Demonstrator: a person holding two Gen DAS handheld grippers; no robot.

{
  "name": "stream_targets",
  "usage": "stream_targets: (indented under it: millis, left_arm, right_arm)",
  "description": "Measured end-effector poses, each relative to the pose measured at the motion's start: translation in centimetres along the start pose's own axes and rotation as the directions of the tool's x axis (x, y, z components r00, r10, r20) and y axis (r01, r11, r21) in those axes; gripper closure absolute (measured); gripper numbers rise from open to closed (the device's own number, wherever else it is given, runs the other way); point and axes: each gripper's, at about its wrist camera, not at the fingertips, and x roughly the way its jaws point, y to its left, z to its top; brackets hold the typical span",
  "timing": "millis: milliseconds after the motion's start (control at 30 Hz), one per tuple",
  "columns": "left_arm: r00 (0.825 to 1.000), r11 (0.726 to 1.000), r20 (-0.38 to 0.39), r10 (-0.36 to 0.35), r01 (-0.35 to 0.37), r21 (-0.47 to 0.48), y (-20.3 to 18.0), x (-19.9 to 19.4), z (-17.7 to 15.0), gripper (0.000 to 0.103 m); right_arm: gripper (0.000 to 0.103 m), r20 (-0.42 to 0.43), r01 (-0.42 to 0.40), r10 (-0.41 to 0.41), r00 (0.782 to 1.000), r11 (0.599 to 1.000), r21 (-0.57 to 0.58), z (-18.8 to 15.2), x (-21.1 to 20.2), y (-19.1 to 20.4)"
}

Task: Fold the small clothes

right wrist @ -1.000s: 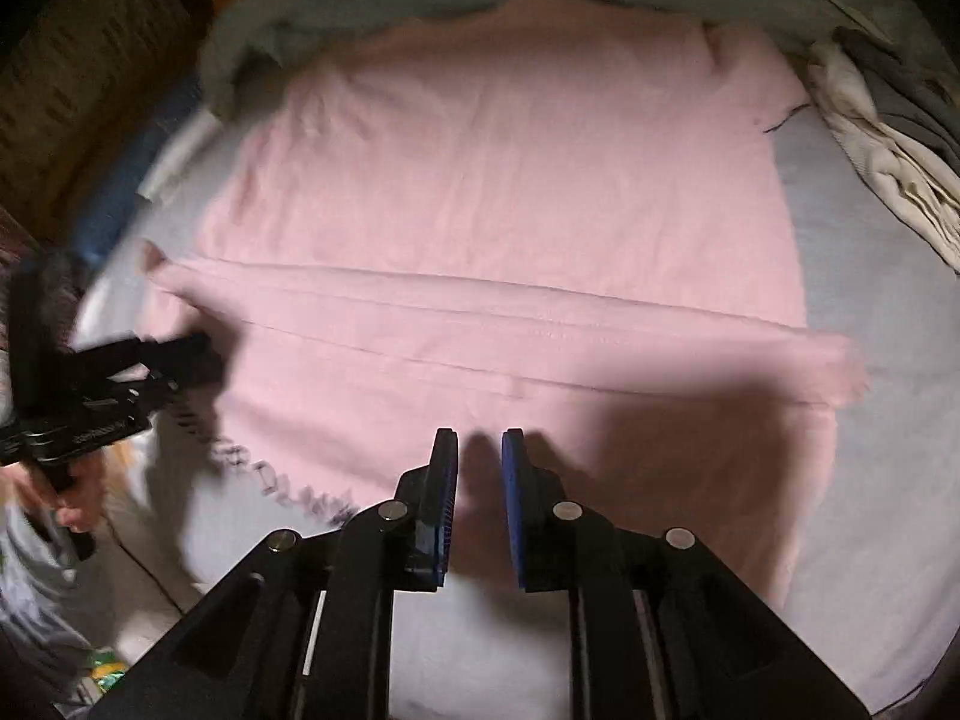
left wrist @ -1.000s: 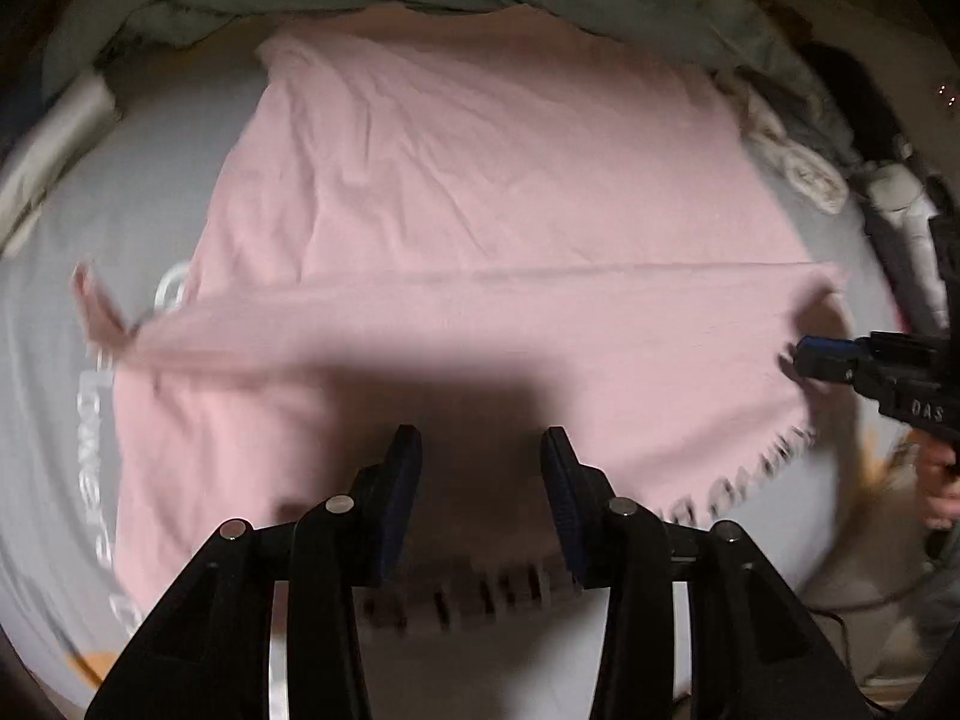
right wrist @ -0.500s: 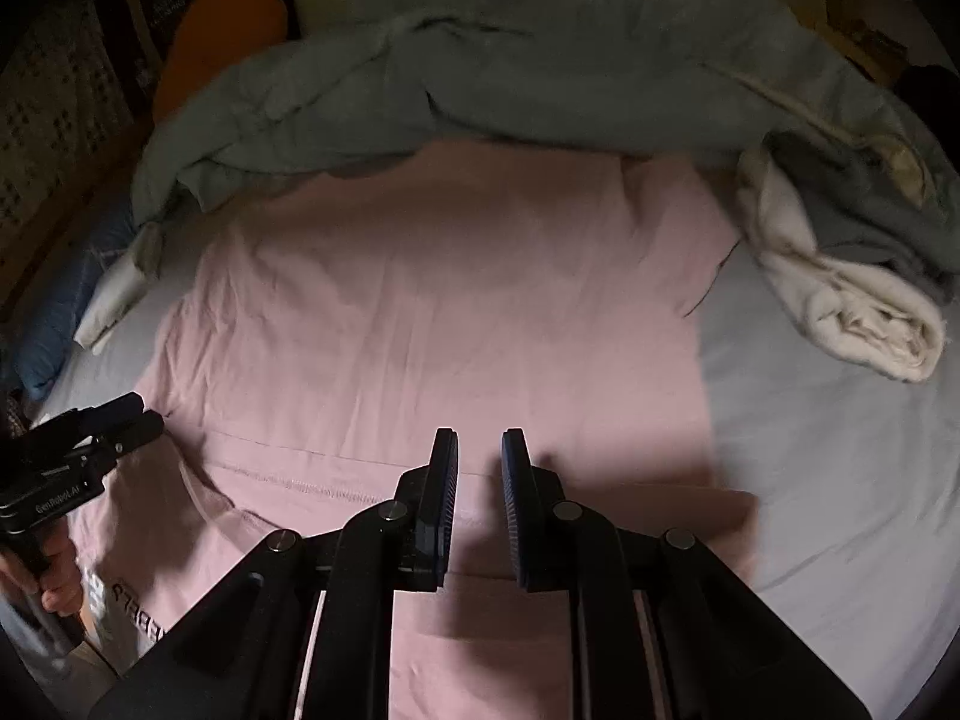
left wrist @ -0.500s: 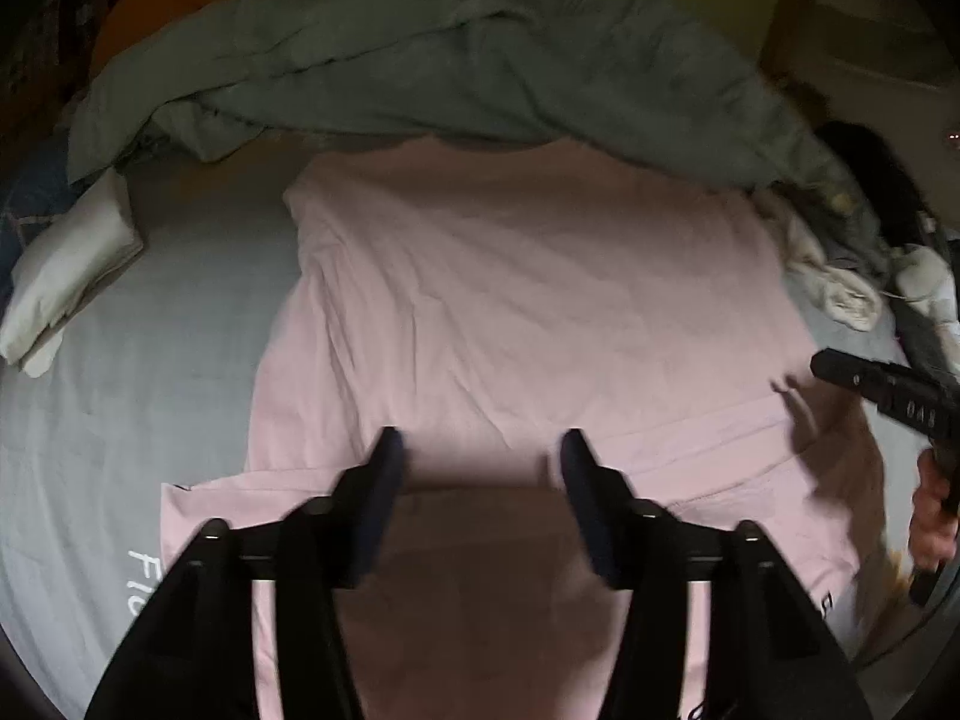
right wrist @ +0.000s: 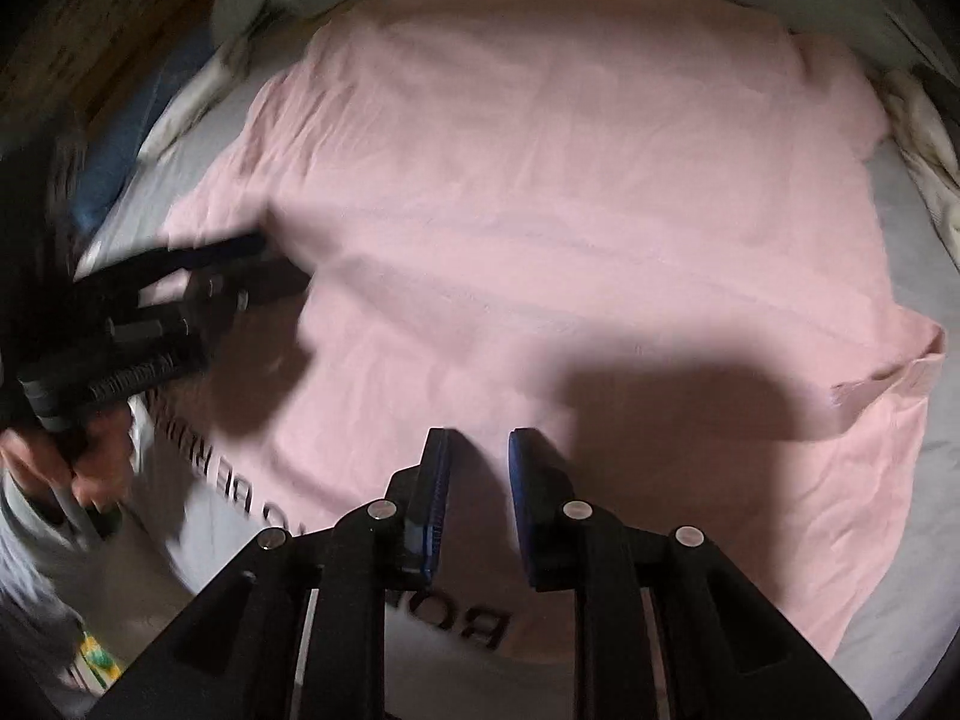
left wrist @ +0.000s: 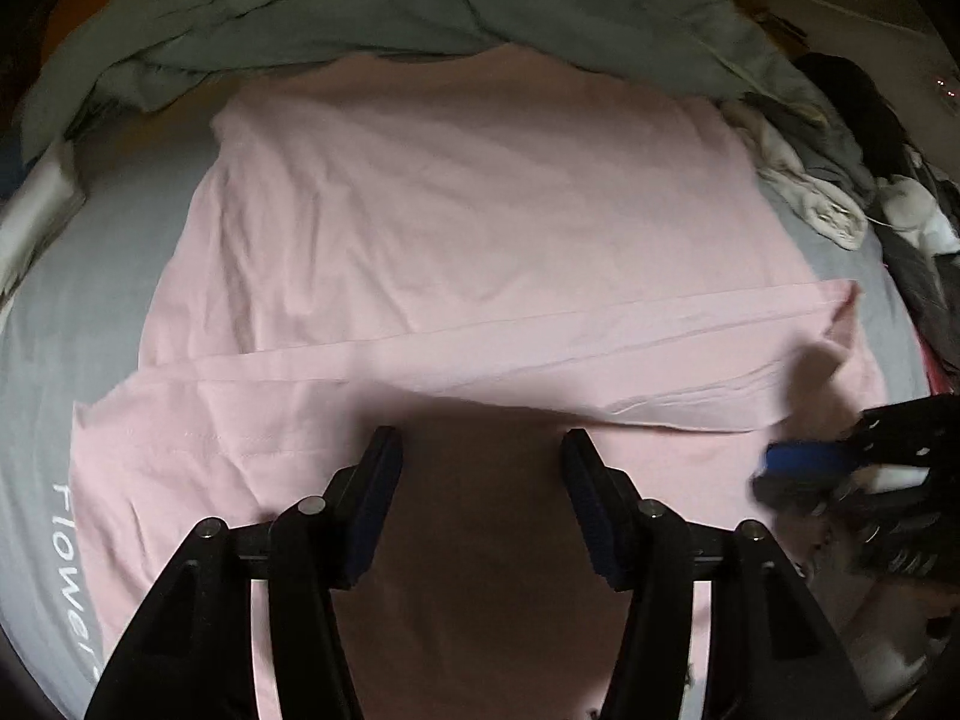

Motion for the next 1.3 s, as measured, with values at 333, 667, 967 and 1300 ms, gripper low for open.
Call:
stream_targets:
  millis: [333,667,967,1300]
  left_arm:
    - [0.955,0.963,0.137,0.262,-0.251,-0.094,1.4,-2.3,-0.2,0.047]
    - [0.897,0.822,0.025,0.442,-0.393,-0.411,11.1,-5.8,0.1,0.025]
    - [0.97,0.804,-0.005,0.245,-0.206,-0.558,12.8,-5.0,-1.4,0.094]
    - [0.947,0.826,0.003,0.322,-0.279,-0.49,13.6,-5.9,-1.7,0.078]
  right_arm:
    - [0.082,0.331,0.279,-0.353,0.875,0.927,0.252,1.5,-8.7,-8.2]
    - [0.066,0.192,0.155,-0.242,0.951,0.912,0.38,0.9,-7.8,-15.1]
    - [0.1,0.2,0.149,-0.243,0.949,0.906,0.397,1.1,-5.6,-14.2]
    - [0.092,0.185,0.065,-0.195,0.963,0.837,0.543,-0.3,-5.3,-17.6]
